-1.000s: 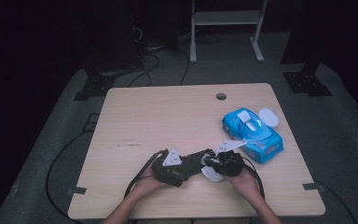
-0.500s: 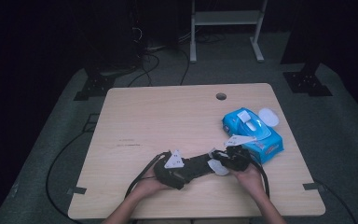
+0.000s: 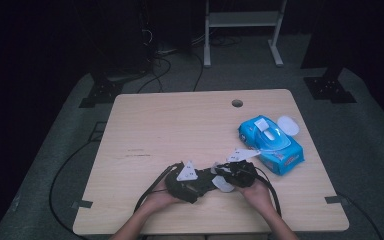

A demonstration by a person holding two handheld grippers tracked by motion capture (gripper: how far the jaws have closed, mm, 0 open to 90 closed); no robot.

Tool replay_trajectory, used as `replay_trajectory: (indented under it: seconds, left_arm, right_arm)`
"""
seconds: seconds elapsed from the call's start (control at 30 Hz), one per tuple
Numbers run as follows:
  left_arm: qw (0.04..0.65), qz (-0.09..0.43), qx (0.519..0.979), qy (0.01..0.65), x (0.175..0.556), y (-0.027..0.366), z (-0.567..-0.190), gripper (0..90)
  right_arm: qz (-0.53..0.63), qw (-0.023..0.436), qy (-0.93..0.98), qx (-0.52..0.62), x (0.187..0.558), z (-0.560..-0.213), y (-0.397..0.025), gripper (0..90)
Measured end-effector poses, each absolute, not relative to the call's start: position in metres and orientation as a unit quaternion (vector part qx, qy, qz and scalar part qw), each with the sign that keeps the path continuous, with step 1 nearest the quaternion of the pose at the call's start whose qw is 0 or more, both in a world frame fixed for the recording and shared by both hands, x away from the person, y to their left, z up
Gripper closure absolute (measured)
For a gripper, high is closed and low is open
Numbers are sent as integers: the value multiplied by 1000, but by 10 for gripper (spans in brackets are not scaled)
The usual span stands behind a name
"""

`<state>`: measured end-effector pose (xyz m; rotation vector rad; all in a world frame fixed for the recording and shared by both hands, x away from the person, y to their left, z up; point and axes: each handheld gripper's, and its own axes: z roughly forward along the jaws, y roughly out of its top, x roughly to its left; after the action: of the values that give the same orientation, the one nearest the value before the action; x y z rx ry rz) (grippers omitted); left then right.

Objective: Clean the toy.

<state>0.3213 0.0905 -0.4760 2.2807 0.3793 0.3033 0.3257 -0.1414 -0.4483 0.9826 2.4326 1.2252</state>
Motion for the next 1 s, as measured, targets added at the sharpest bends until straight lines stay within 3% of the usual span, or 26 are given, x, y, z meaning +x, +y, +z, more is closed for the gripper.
replay_trajectory:
  seconds: [0.23, 0.53, 1.0]
  left_arm:
    - [396, 119, 898, 153, 322, 91, -476, 236]
    - [392, 125, 897, 162, 324, 93, -476, 235]
    - [389, 128, 898, 161, 325, 94, -476, 236]
  right_arm:
    - [418, 128, 817, 376, 333, -448, -169, 806]
    - [420, 110, 841, 322, 318, -450, -137, 802]
    - [409, 99, 839, 345, 324, -446, -158, 803]
